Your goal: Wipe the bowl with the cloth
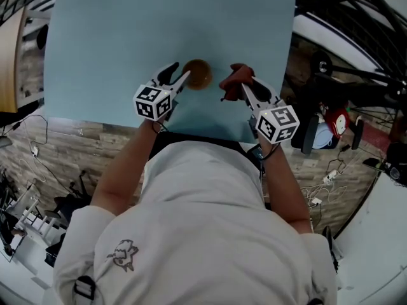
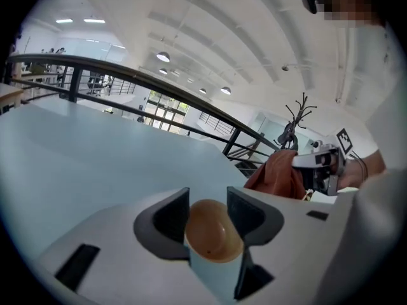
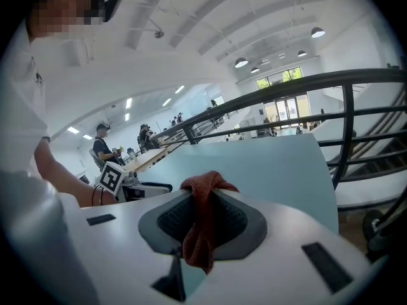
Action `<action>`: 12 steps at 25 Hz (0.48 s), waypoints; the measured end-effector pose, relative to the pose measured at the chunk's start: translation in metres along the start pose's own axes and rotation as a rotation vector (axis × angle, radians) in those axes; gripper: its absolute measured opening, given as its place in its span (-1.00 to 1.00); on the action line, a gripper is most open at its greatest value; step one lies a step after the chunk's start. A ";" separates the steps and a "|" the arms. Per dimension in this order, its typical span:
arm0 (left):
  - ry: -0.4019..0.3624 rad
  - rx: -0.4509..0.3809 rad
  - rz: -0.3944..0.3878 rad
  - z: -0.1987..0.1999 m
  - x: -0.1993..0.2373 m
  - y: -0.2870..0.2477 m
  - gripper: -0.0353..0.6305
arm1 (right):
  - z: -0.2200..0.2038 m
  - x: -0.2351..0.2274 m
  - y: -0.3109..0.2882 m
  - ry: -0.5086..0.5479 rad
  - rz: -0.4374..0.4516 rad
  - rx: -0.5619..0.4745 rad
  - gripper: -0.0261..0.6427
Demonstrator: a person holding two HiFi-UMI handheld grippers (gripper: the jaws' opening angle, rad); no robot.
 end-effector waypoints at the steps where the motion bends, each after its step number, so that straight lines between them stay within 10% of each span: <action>1: -0.020 -0.018 0.013 0.007 -0.004 0.009 -0.38 | 0.002 0.003 0.003 0.011 0.012 -0.003 -0.70; 4: -0.080 -0.099 0.082 0.036 -0.014 0.036 -0.78 | 0.010 0.012 0.015 0.049 0.043 -0.008 -0.70; 12: -0.072 -0.238 0.006 0.121 -0.085 0.071 -0.85 | 0.052 0.040 0.045 0.141 0.132 -0.060 -0.70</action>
Point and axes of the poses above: the fingertips, and each gripper's own axes: y backward along the fingers, x to its left, z out of its top, the point moved 1 cm from there along y, backward along the fingers, and after that the axes turned 6 degrees about -y, right-handed, at the moved point
